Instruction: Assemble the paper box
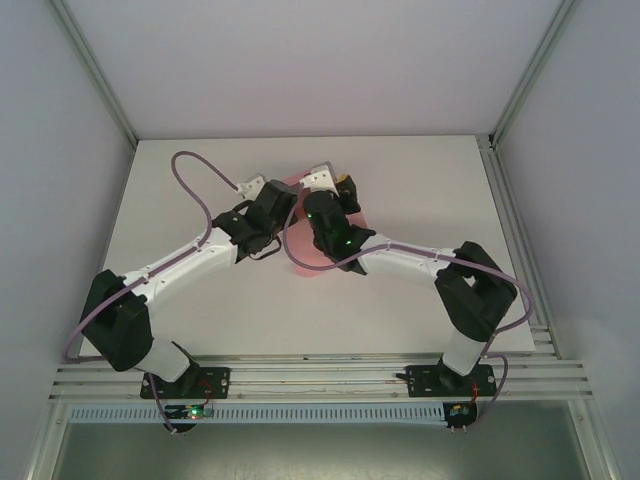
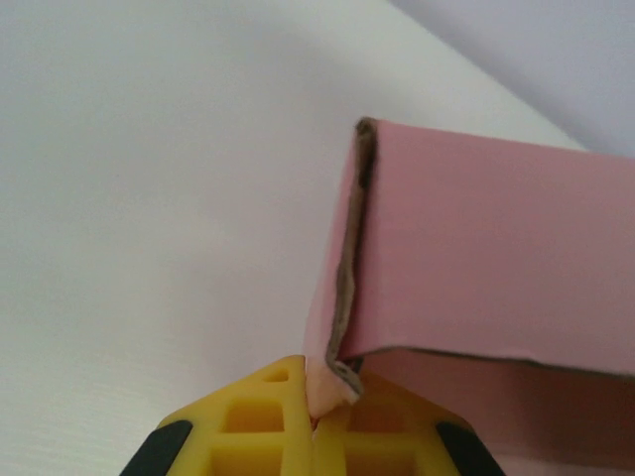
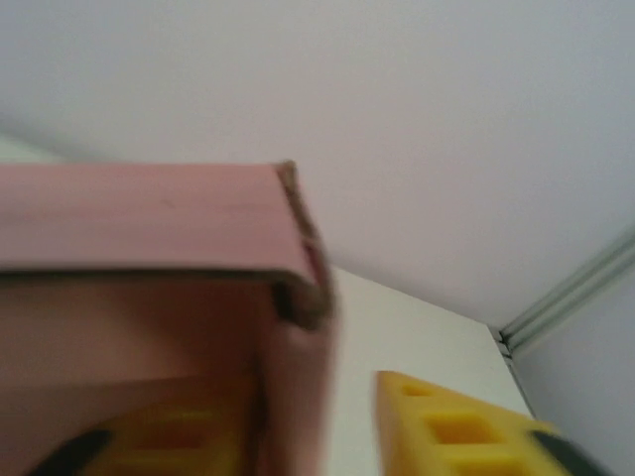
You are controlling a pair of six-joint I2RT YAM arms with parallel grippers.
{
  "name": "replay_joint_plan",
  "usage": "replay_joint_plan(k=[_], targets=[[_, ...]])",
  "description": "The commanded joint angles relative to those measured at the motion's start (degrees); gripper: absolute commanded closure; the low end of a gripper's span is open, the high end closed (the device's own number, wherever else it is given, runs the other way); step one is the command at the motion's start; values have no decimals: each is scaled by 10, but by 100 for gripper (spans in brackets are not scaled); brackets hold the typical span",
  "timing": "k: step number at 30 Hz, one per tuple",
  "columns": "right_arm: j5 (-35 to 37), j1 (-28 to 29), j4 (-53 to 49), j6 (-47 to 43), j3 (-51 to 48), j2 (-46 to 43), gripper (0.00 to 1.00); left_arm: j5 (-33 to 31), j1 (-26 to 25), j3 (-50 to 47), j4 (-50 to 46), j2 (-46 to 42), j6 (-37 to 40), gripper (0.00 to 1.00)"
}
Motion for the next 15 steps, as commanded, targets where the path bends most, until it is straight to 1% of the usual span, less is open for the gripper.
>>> replay_joint_plan(k=[1, 3, 4, 5, 6, 7, 9, 10, 12, 15], targets=[[-184, -22, -84, 40, -34, -64, 40, -26, -3, -8, 14, -19, 52, 100], [-306, -30, -67, 37, -70, -106, 20, -23, -2, -2, 13, -21, 80, 100], [-368, -36, -62, 36, -86, -127, 9, -25, 0, 0, 10, -22, 89, 100], [-432, -44, -49, 42, -107, -150, 2, -16, 2, 0, 14, -25, 103, 100], [-498, -55, -39, 43, -125, -172, 2, -9, 4, -1, 19, -28, 117, 100], [-536, -65, -22, 57, -145, -194, 2, -7, 6, -3, 22, -31, 126, 100], [-599, -91, 10, 89, -183, -243, 2, -2, 12, -8, 32, -41, 149, 100], [-619, -102, 20, 101, -199, -267, 2, 2, 15, -11, 39, -46, 165, 100], [-618, -124, 39, 134, -230, -318, 2, 10, 18, -19, 60, -60, 222, 100], [-602, -160, 38, 186, -263, -388, 2, -24, 21, -22, 74, -78, 320, 100]])
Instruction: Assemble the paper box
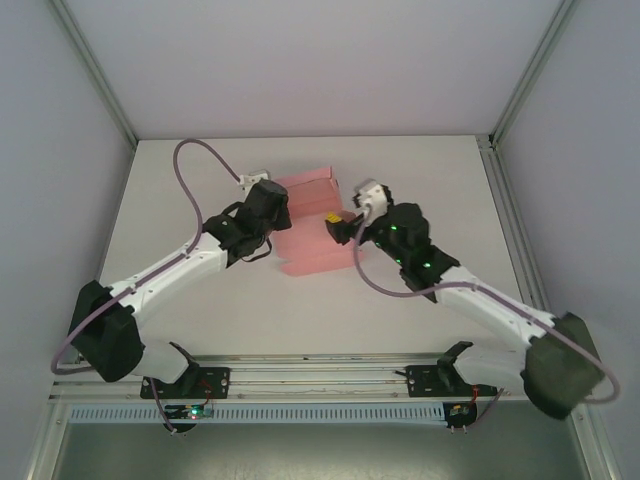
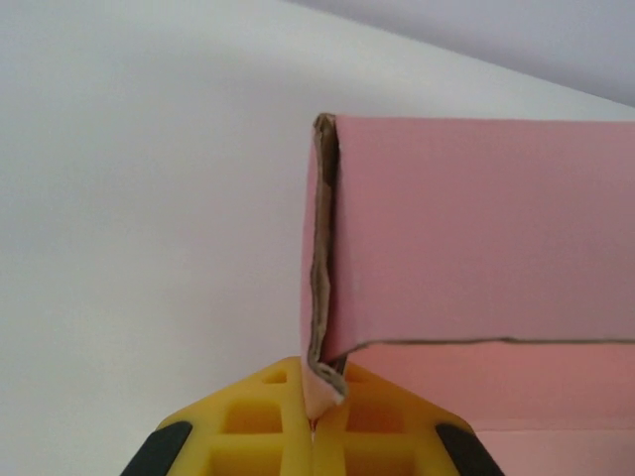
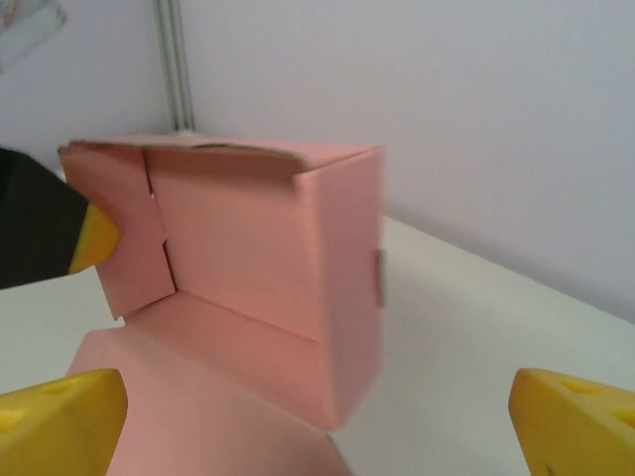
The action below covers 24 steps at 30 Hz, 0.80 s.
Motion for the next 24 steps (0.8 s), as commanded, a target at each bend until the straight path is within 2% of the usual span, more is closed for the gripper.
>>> replay_joint_plan(k=[1, 3, 6, 9, 11, 13, 14, 15, 17, 21, 24], targets=[[-51, -38, 36, 90, -34, -73, 2, -39, 12, -4, 53, -36, 169, 100], [-45, -61, 25, 117, -51, -113, 2, -65, 20, 0, 77, -53, 253, 100], [-32, -88, 1, 134, -72, -173, 2, -50, 48, 23, 94, -78, 356, 100], [-22, -108, -36, 146, -81, -213, 2, 131, 104, 53, 68, -80, 478, 100], [-27, -118, -81, 144, -76, -231, 2, 230, 122, 101, -29, -55, 604, 100], [-45, -127, -129, 134, -68, -241, 2, 325, 121, 147, -174, -24, 773, 100], [-52, -129, -149, 133, -64, -244, 2, 352, 116, 166, -246, -11, 847, 100], [-62, -131, -167, 133, -62, -248, 2, 351, 107, 184, -304, 2, 908, 100], [-61, -132, -192, 132, -61, -256, 2, 310, 84, 197, -339, 18, 966, 100], [-58, -133, -219, 130, -73, -274, 2, 211, 27, 193, -340, 64, 1051, 100], [-51, -134, -234, 130, -85, -291, 2, 155, -10, 198, -310, 119, 1062, 100]])
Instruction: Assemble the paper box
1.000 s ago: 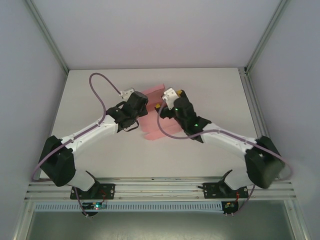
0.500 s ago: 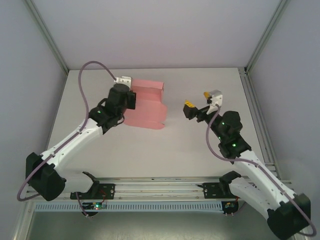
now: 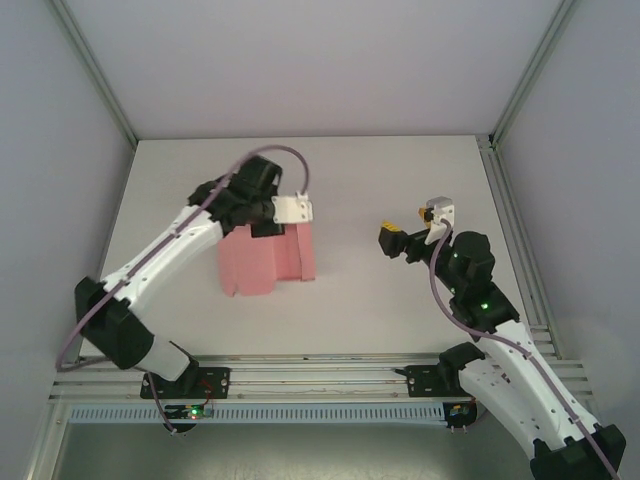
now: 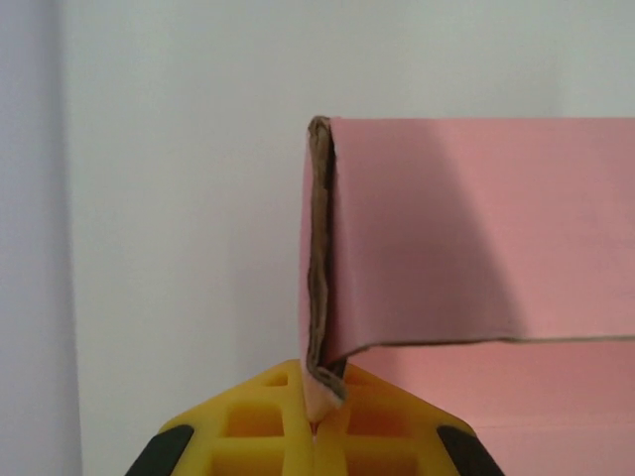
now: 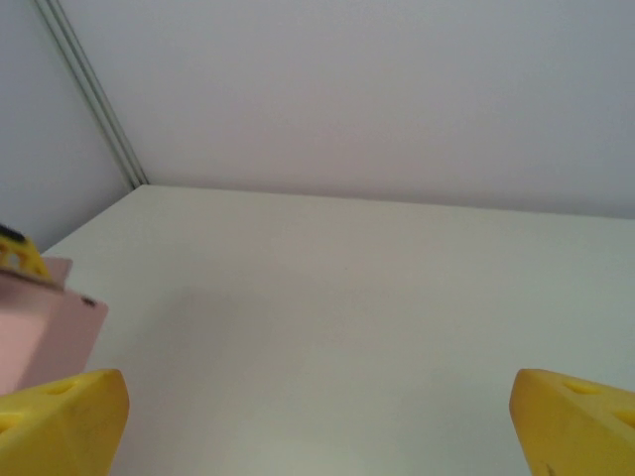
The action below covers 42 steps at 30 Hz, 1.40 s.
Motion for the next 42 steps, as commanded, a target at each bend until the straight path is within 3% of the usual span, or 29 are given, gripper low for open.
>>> replay_joint_plan(k=[1, 4, 8, 11, 13, 14, 15, 16, 18, 19, 22, 25, 28, 30, 33, 37, 39, 42], targets=[[-2, -7, -36, 7, -12, -22, 2, -76, -36, 20, -24, 59, 91, 100], [13, -9, -59, 3, -13, -40, 2, -99, -55, 68, -53, 138, 95, 100], [38, -12, -70, -5, -18, -54, 2, -188, -84, 165, -115, 275, 40, 100], [46, -16, -73, -7, -22, -54, 2, -196, -91, 269, -210, 377, -7, 100], [47, -20, -76, -7, -21, -50, 2, -196, -92, 284, -199, 399, -20, 100], [43, -22, -78, -11, -20, -49, 2, -181, -92, 277, -181, 394, -16, 87], [42, -23, -80, -13, -19, -47, 2, -163, -91, 279, -178, 390, -16, 67], [42, -26, -79, -15, -18, -45, 2, -143, -92, 286, -184, 386, -15, 56], [42, -29, -79, -16, -18, -40, 2, -106, -92, 305, -199, 375, -19, 12], [41, -30, -79, -16, -19, -38, 2, -96, -92, 308, -195, 367, -18, 0], [36, -32, -74, -15, -21, -29, 2, -72, -91, 302, -161, 336, -28, 0], [59, -33, -77, 5, -18, -18, 2, 8, -80, 286, -115, 285, -66, 0], [72, -35, -81, 13, -11, -13, 2, 86, -69, 226, -40, 216, -99, 0], [65, -36, -78, 14, -8, -11, 2, 87, -69, 169, 39, 170, -137, 0], [38, -36, -64, 13, -5, 2, 2, 66, -64, 100, 146, 111, -221, 0], [3, -35, -28, -1, -1, 64, 2, -36, -34, 15, 278, 46, -437, 0], [-19, -35, -21, -11, 14, 109, 2, -118, -8, 4, 273, 28, -556, 0], [-64, -30, -27, -31, 58, 178, 2, -176, 33, 9, 186, 4, -670, 0]])
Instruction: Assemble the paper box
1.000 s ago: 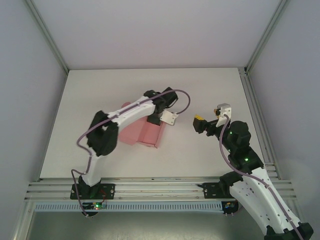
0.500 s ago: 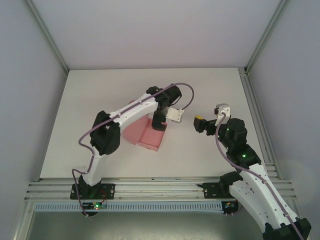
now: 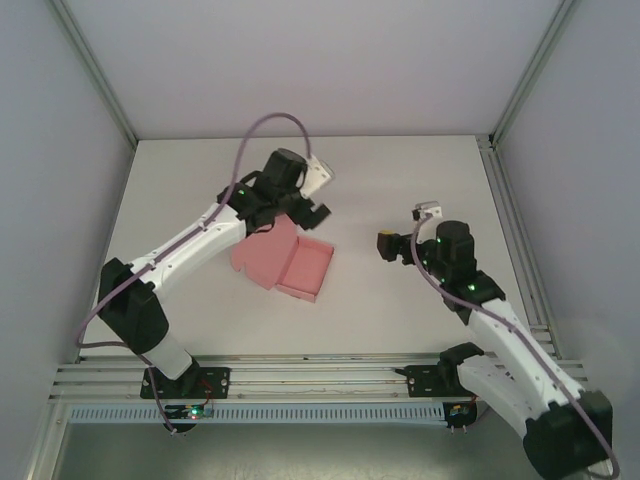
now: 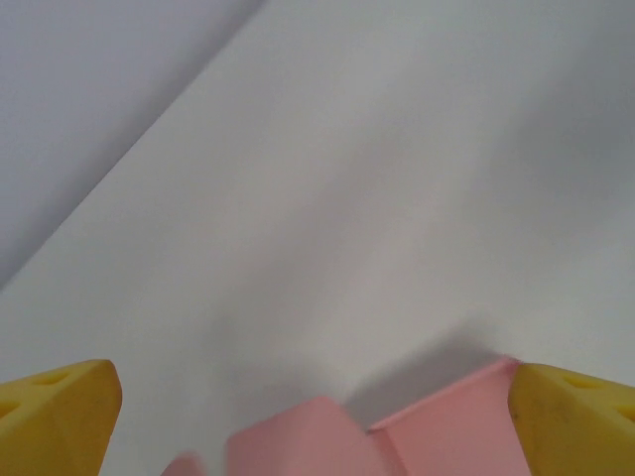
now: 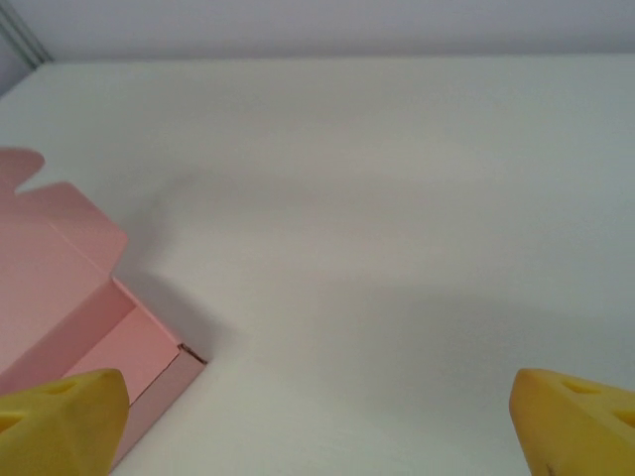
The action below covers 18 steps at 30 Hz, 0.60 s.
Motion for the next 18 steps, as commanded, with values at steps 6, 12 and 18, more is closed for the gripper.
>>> replay_joint_plan(k=[6, 12, 18], targets=[[-138, 49, -24, -120, 183, 193, 5, -69, 121, -107, -67, -144, -353, 0], [-245, 116, -182, -306, 407, 400, 7, -62, 139, -204, -93, -252, -389, 0], [-323, 120, -362, -377, 688, 633, 4, -42, 140, -253, -109, -285, -398, 0]])
